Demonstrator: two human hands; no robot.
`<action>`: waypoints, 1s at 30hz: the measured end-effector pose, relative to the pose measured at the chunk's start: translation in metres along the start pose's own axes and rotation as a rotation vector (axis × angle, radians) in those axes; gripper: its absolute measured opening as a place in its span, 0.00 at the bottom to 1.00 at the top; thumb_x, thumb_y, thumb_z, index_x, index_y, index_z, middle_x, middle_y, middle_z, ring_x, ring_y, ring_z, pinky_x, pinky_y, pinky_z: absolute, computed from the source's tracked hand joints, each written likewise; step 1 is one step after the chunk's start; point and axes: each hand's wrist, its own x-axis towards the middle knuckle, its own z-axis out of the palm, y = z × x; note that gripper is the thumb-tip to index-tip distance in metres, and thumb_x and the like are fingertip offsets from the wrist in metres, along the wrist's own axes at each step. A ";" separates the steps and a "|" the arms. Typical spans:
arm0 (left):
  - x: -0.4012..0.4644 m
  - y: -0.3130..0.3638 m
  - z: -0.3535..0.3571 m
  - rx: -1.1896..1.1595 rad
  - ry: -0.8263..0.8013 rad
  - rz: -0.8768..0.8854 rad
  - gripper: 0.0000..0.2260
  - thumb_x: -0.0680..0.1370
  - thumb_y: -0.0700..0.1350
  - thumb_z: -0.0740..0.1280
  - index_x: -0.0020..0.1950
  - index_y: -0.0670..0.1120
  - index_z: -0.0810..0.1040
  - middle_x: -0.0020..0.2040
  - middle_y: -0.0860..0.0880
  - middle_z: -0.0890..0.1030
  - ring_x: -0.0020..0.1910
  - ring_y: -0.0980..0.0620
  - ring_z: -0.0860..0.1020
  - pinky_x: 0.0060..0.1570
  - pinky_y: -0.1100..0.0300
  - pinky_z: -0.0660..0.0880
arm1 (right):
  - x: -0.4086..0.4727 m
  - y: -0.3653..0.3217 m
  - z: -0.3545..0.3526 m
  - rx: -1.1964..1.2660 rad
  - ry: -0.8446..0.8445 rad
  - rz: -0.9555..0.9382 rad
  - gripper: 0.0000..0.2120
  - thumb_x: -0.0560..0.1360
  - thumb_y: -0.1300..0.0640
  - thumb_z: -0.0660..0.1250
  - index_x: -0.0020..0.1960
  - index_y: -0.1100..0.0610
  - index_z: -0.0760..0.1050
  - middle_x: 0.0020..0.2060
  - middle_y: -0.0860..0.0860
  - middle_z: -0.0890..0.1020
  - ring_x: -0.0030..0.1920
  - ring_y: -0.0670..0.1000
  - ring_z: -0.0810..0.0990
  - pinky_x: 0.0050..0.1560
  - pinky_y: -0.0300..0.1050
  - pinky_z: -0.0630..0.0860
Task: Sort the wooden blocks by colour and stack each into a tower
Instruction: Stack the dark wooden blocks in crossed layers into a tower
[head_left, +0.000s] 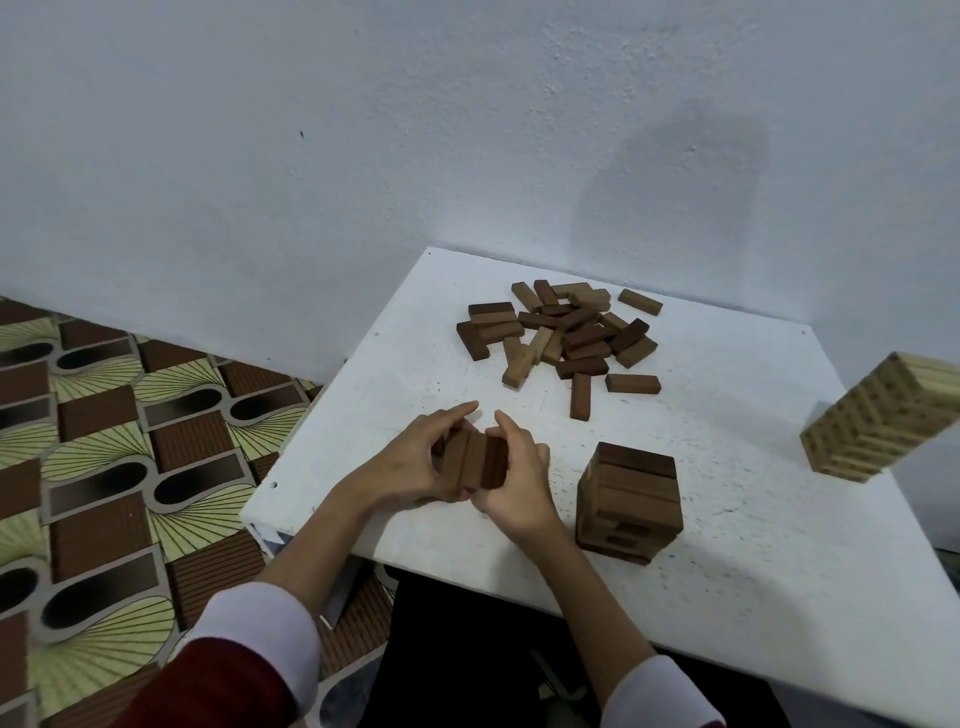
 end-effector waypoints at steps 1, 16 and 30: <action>0.000 0.000 0.000 -0.004 -0.010 -0.004 0.41 0.65 0.37 0.77 0.73 0.53 0.62 0.58 0.55 0.72 0.57 0.66 0.68 0.51 0.76 0.68 | 0.000 0.001 0.000 -0.005 -0.009 -0.005 0.39 0.68 0.67 0.67 0.74 0.52 0.56 0.61 0.48 0.69 0.58 0.47 0.60 0.62 0.50 0.68; -0.002 0.003 -0.004 -0.054 -0.047 -0.070 0.43 0.64 0.35 0.77 0.73 0.53 0.61 0.59 0.53 0.72 0.55 0.57 0.71 0.45 0.76 0.71 | -0.002 0.000 -0.004 -0.043 -0.064 -0.017 0.41 0.68 0.67 0.68 0.75 0.53 0.54 0.61 0.46 0.67 0.63 0.49 0.60 0.67 0.53 0.65; -0.018 0.060 -0.020 -0.066 0.140 0.123 0.44 0.59 0.49 0.78 0.71 0.57 0.62 0.60 0.58 0.75 0.62 0.61 0.71 0.64 0.68 0.66 | -0.015 -0.056 -0.048 -0.368 -0.055 -0.314 0.40 0.70 0.67 0.64 0.76 0.55 0.49 0.67 0.52 0.63 0.62 0.53 0.59 0.60 0.44 0.62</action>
